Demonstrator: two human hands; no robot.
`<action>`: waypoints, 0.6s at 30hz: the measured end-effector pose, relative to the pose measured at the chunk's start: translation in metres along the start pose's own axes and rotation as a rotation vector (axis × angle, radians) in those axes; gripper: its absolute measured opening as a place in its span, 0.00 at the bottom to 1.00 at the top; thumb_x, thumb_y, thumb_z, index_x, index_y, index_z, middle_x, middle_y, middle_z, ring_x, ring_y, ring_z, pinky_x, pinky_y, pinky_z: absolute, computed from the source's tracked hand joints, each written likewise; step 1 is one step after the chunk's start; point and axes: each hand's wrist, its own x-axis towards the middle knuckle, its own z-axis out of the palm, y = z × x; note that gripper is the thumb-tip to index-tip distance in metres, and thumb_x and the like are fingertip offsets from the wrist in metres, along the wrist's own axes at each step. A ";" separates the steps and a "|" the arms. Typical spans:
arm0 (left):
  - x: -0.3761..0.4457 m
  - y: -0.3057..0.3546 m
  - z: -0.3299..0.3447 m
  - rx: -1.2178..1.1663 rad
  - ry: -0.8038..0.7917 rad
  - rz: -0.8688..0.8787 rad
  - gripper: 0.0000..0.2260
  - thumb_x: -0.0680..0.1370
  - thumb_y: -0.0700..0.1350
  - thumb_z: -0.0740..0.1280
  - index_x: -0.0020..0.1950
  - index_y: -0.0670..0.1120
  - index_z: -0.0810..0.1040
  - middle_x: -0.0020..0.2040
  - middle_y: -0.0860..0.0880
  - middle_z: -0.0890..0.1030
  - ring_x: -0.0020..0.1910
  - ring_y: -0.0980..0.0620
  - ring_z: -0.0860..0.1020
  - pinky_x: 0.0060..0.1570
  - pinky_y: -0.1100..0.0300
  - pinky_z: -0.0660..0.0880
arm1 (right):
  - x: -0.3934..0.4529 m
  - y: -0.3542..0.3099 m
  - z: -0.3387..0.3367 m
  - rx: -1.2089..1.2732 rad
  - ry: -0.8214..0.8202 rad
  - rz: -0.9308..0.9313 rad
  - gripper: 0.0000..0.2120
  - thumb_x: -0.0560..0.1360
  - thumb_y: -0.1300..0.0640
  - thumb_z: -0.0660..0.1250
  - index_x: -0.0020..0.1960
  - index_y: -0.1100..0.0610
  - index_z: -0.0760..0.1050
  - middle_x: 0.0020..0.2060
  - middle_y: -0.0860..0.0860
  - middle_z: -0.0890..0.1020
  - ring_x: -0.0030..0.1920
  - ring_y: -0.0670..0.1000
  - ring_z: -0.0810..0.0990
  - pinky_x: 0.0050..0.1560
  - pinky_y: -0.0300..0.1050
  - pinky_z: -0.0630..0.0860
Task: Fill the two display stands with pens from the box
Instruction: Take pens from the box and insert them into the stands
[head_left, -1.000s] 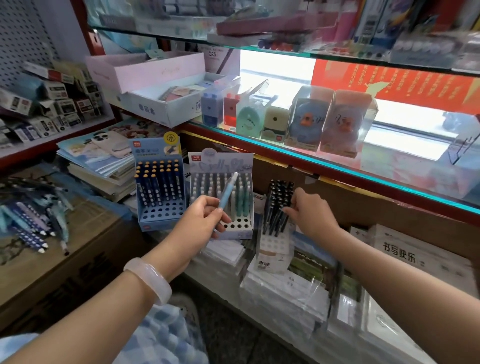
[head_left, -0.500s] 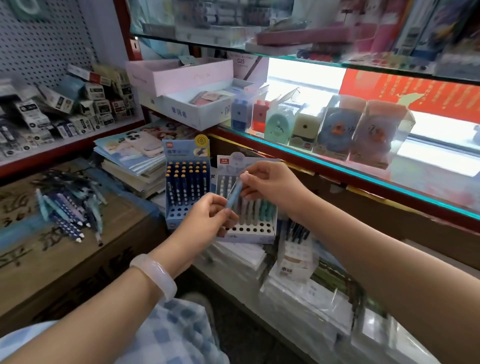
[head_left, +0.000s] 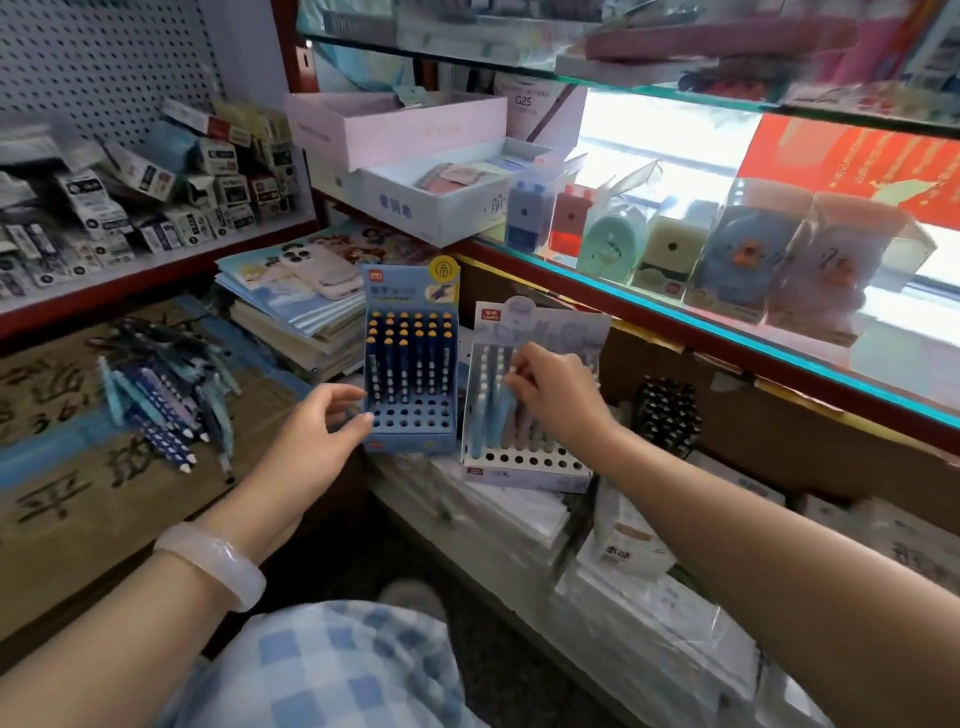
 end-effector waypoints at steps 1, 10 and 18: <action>0.000 -0.003 -0.003 0.003 0.001 -0.002 0.09 0.78 0.39 0.64 0.58 0.46 0.72 0.58 0.49 0.73 0.64 0.49 0.70 0.60 0.58 0.65 | 0.001 0.001 0.005 -0.011 -0.012 0.007 0.05 0.79 0.57 0.61 0.50 0.58 0.73 0.43 0.53 0.80 0.43 0.52 0.79 0.48 0.51 0.77; 0.003 -0.019 -0.013 -0.022 -0.019 -0.046 0.09 0.78 0.38 0.63 0.56 0.47 0.71 0.58 0.48 0.74 0.64 0.48 0.71 0.62 0.56 0.66 | 0.002 0.010 0.034 -0.133 -0.157 0.073 0.08 0.80 0.56 0.59 0.52 0.60 0.72 0.45 0.56 0.81 0.43 0.56 0.79 0.48 0.55 0.77; 0.000 -0.017 -0.018 -0.058 -0.037 -0.062 0.09 0.78 0.39 0.63 0.57 0.48 0.72 0.59 0.48 0.74 0.64 0.49 0.71 0.64 0.55 0.66 | 0.003 0.003 0.039 -0.198 -0.165 0.131 0.08 0.80 0.57 0.58 0.54 0.61 0.70 0.46 0.58 0.81 0.45 0.58 0.79 0.47 0.55 0.77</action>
